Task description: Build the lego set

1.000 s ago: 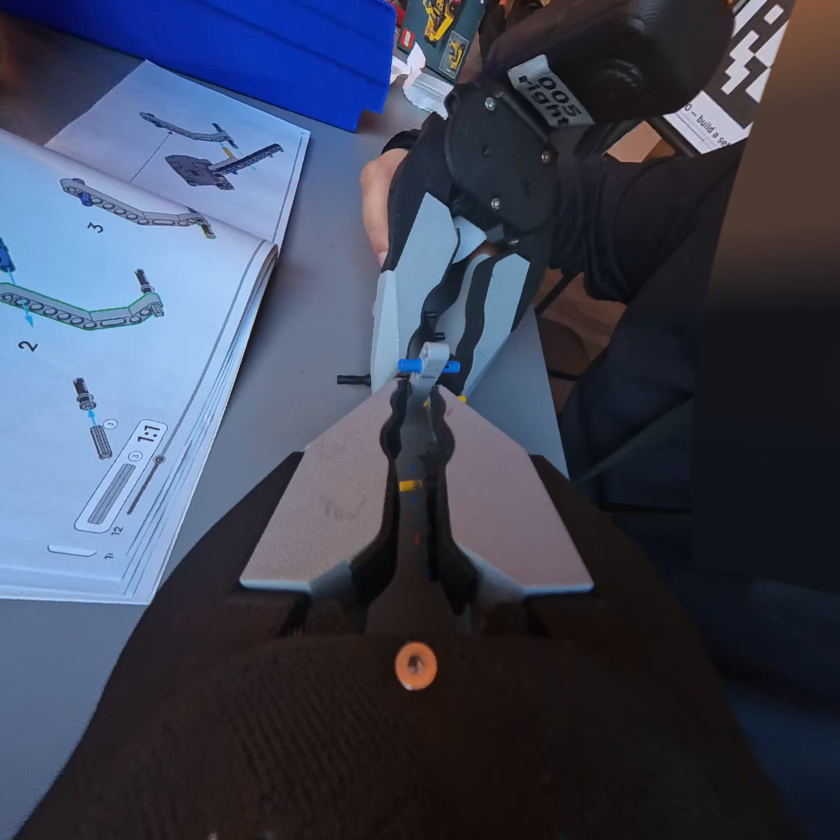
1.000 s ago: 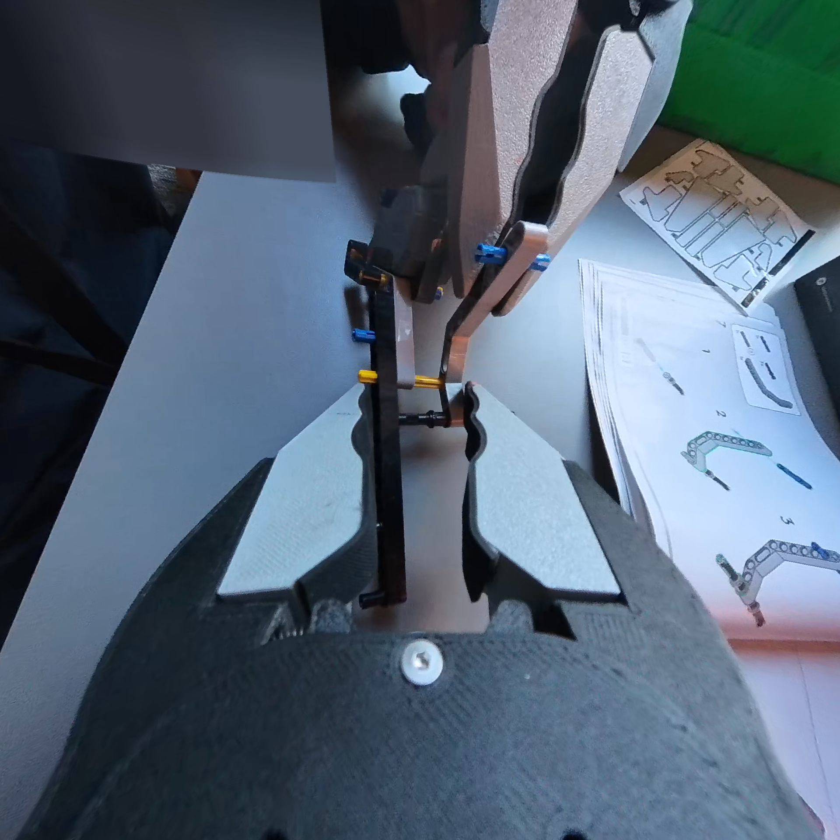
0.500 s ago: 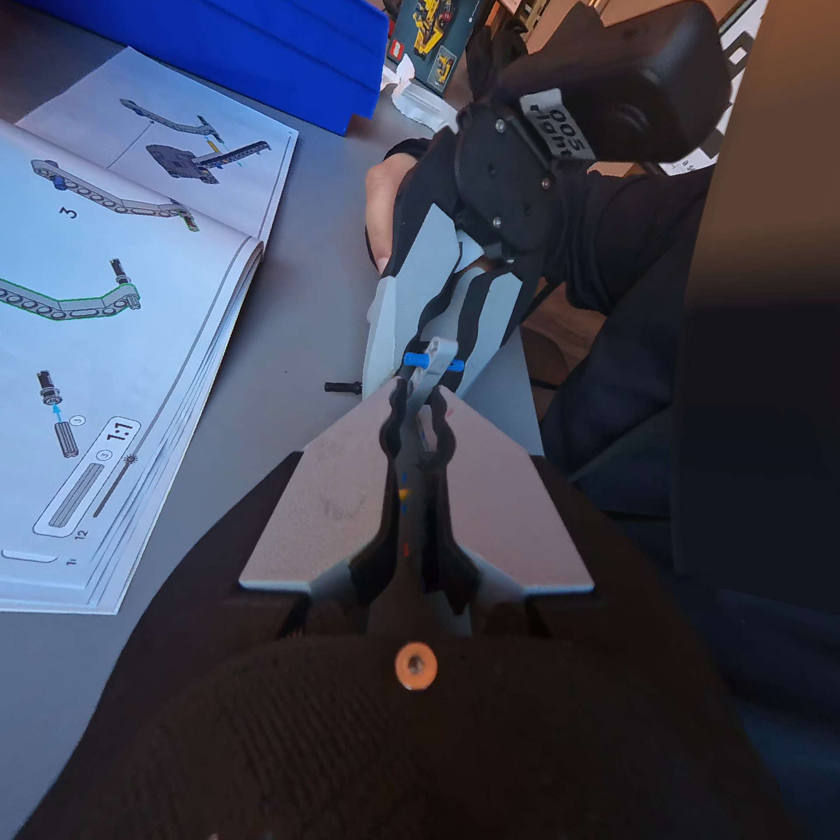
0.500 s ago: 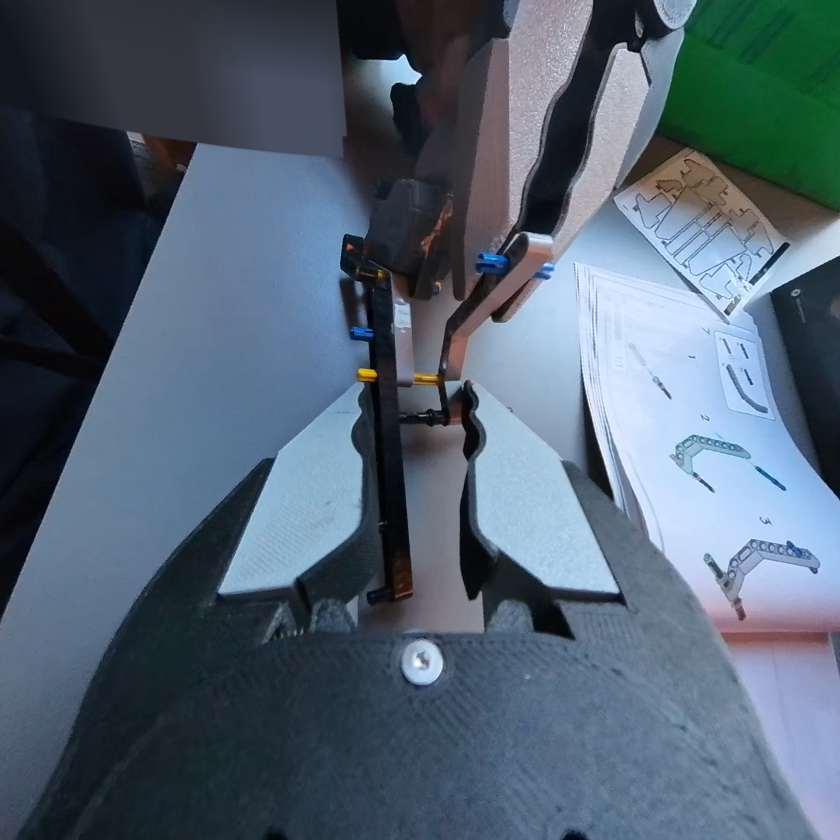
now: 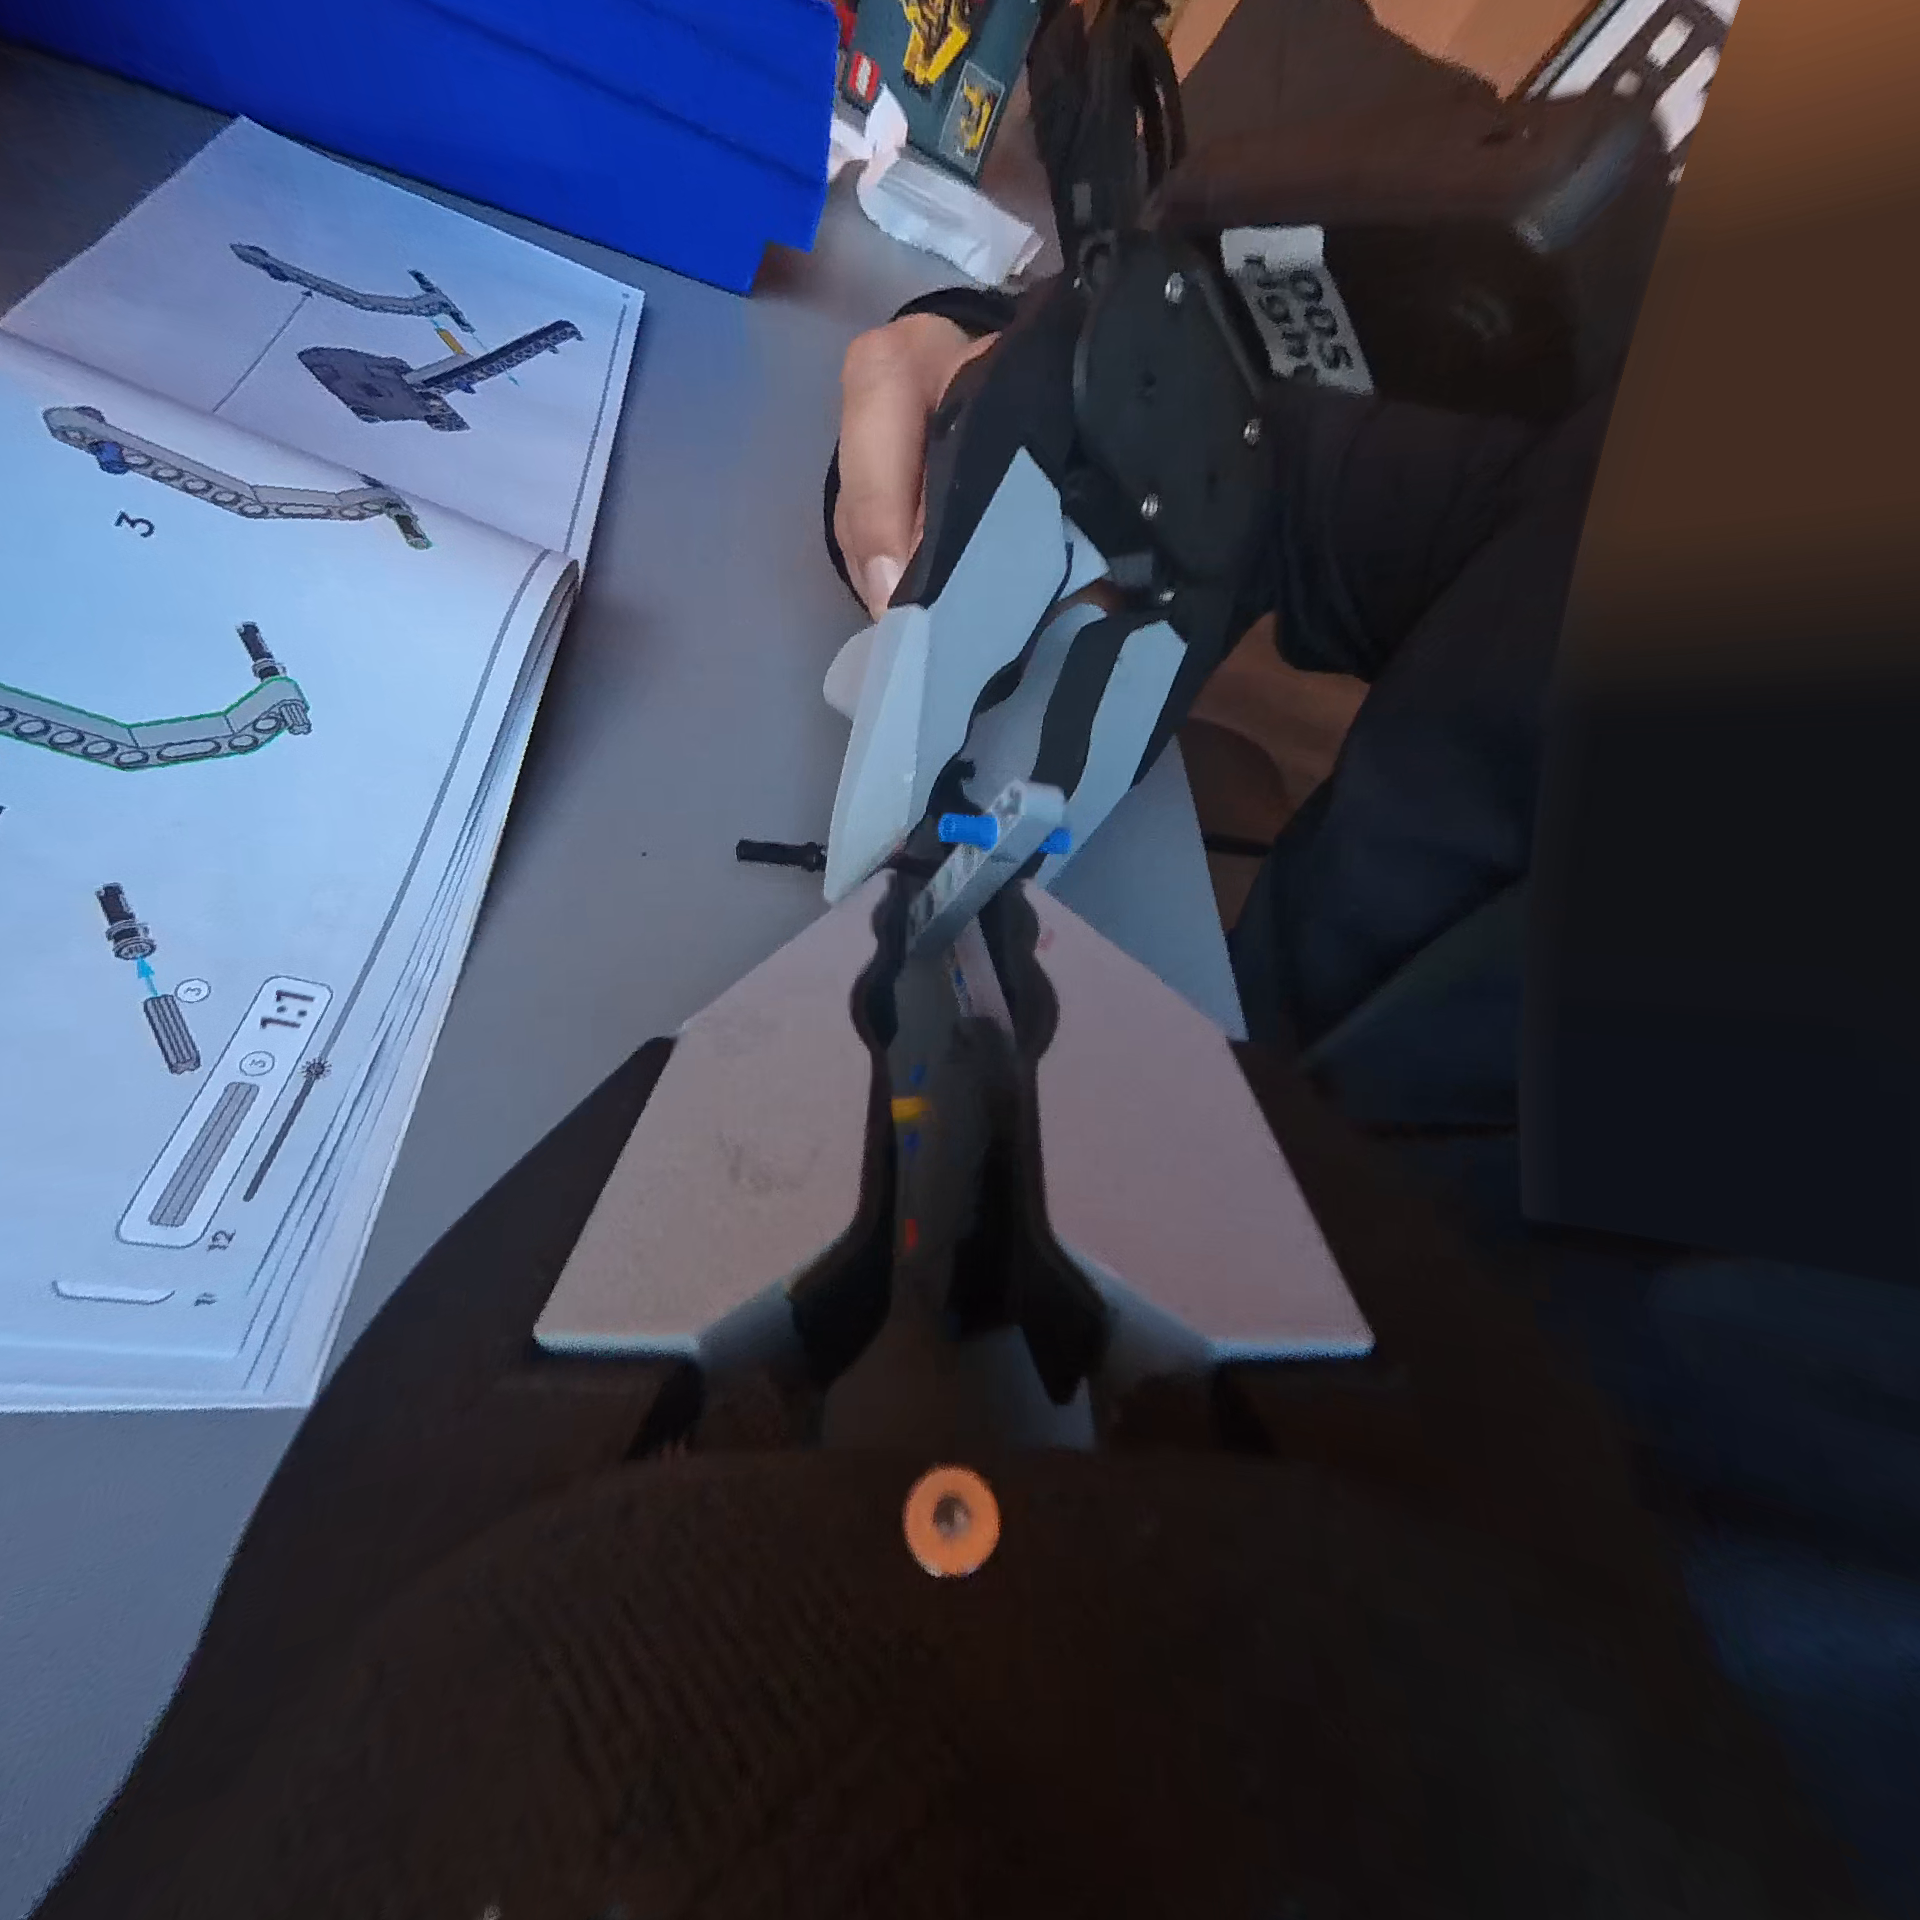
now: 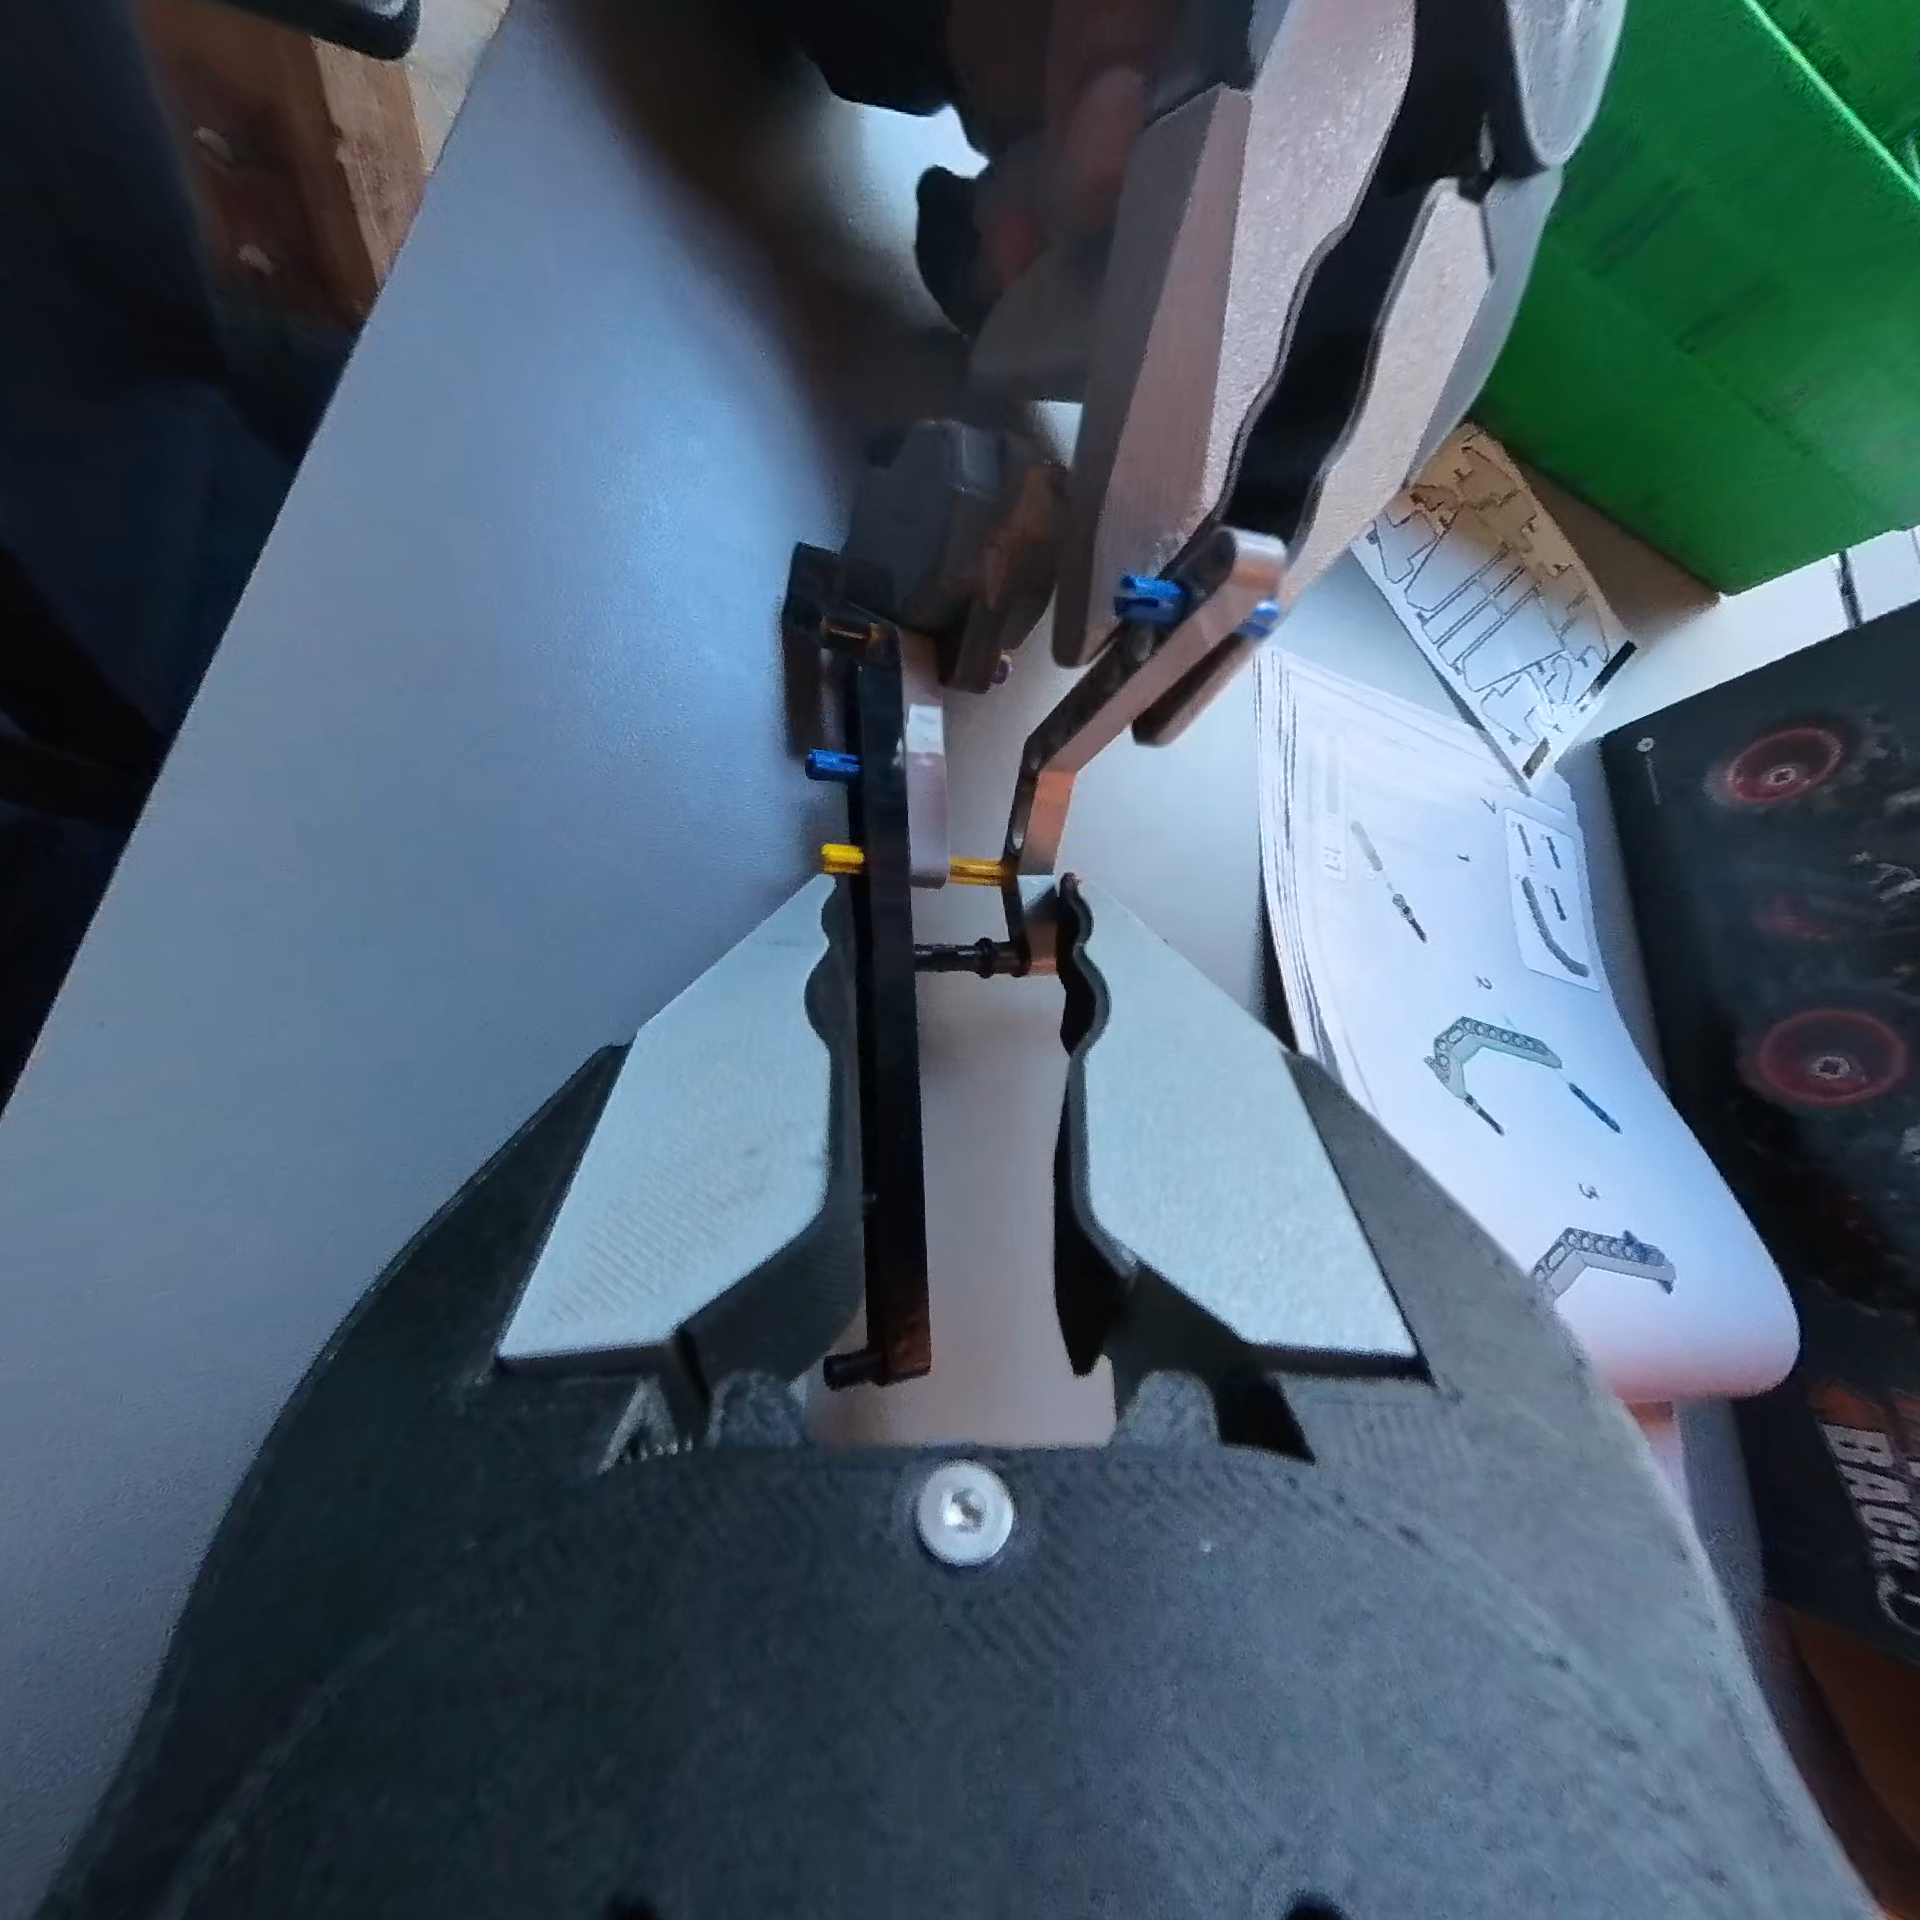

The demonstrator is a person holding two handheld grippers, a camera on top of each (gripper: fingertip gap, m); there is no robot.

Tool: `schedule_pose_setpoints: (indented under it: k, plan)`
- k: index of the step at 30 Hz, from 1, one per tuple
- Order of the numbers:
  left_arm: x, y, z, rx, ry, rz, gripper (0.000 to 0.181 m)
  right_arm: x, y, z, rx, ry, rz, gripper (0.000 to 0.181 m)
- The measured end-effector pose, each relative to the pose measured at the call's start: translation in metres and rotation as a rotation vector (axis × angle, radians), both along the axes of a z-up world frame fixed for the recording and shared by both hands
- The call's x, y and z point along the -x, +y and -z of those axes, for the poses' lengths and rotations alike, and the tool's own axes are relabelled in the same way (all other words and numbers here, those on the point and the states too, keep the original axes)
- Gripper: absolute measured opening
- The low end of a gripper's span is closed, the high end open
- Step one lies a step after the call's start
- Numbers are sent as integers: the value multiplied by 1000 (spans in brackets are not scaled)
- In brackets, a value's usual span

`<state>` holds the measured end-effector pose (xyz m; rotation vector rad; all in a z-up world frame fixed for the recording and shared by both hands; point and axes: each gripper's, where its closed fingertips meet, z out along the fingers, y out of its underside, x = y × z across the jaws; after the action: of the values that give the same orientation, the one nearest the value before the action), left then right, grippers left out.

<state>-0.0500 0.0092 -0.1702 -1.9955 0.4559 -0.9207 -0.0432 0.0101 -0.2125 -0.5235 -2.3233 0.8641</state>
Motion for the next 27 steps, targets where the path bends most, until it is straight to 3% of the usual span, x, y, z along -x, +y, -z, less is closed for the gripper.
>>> schedule_pose_setpoints:
  k: [1,3,7,15,27]
  plan:
    - [0,-1,3,3,29,10,20,0,0,-1,-5,9,2,37]
    - [0,-1,6,-7,76,14,24,1,2,-3,-25,40,6,37]
    - [-3,0,4,-51,117,34,15,1,2,-8,-74,101,11,37]
    - [-5,-4,4,-71,178,58,13,-2,-2,-11,-44,101,-13,37]
    - [-7,-7,1,-61,87,65,10,-6,-6,-14,-58,90,-3,34]
